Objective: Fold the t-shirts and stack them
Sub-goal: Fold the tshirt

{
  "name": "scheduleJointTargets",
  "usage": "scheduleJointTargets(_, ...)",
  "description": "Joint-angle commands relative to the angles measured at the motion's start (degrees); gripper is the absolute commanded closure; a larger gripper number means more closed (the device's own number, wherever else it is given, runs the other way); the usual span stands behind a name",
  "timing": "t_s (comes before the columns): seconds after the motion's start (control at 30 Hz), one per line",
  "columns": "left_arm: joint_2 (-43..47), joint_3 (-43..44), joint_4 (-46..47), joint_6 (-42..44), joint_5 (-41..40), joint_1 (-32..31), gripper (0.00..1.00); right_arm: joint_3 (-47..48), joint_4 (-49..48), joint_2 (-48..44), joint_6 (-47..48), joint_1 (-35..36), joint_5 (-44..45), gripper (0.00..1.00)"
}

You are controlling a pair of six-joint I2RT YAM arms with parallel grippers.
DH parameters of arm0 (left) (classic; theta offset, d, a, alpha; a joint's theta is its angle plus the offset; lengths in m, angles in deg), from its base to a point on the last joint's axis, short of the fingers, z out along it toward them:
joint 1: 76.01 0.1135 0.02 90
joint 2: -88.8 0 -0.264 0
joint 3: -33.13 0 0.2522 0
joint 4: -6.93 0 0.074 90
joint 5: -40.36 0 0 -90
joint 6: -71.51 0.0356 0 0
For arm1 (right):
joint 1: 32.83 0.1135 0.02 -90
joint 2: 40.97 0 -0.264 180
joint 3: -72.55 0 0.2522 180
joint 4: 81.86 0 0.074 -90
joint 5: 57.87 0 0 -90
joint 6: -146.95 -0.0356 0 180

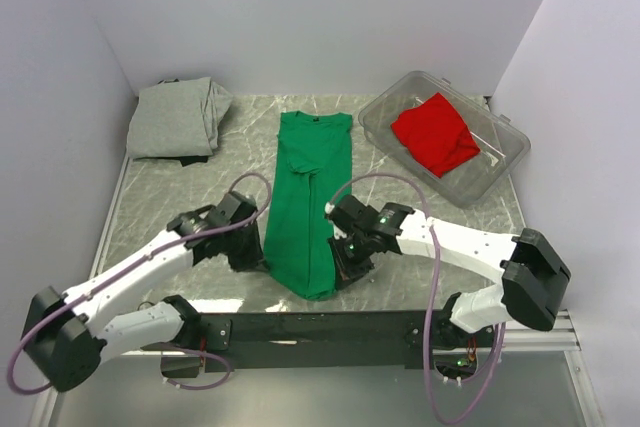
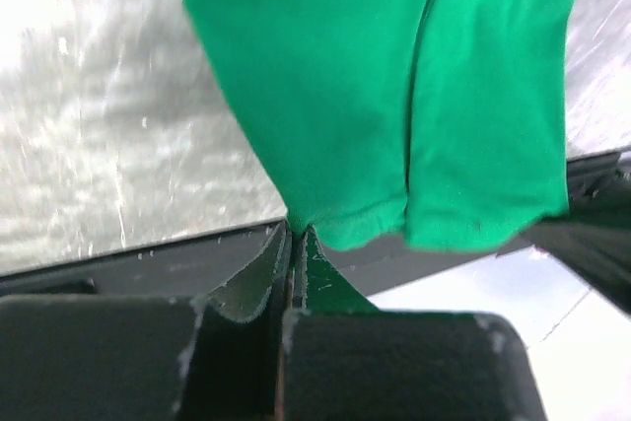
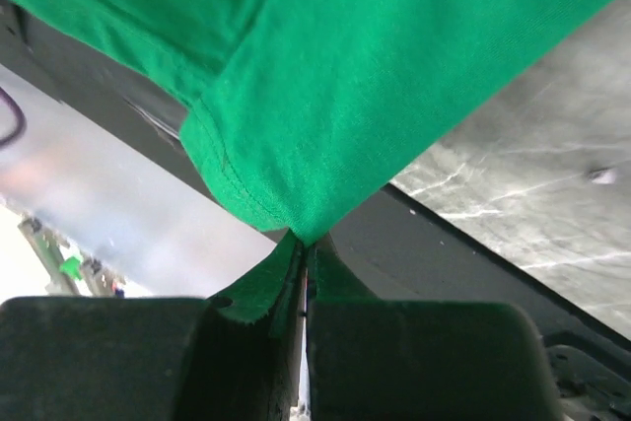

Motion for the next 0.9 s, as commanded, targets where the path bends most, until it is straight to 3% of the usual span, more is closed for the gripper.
scheduleJointTargets(0.0,-4.73,5.39,-0.98,4.68,-3.98,1.73,1.00,5.33,6.15,0.19,0.46,-0.88,5.87,1.00)
scheduleJointTargets(0.37,-18.27,18.58,6.22,12.59,-1.97,12.53,1.00,19.47,7.48,10.37,6.17,-10.28,10.36,1.00)
scheduleJointTargets(0.87,-45.52,44.23,11.16,16.73,2.61,19.31,1.00,42.50,9.85,29.36,12.06,-23.11,13.70,1.00)
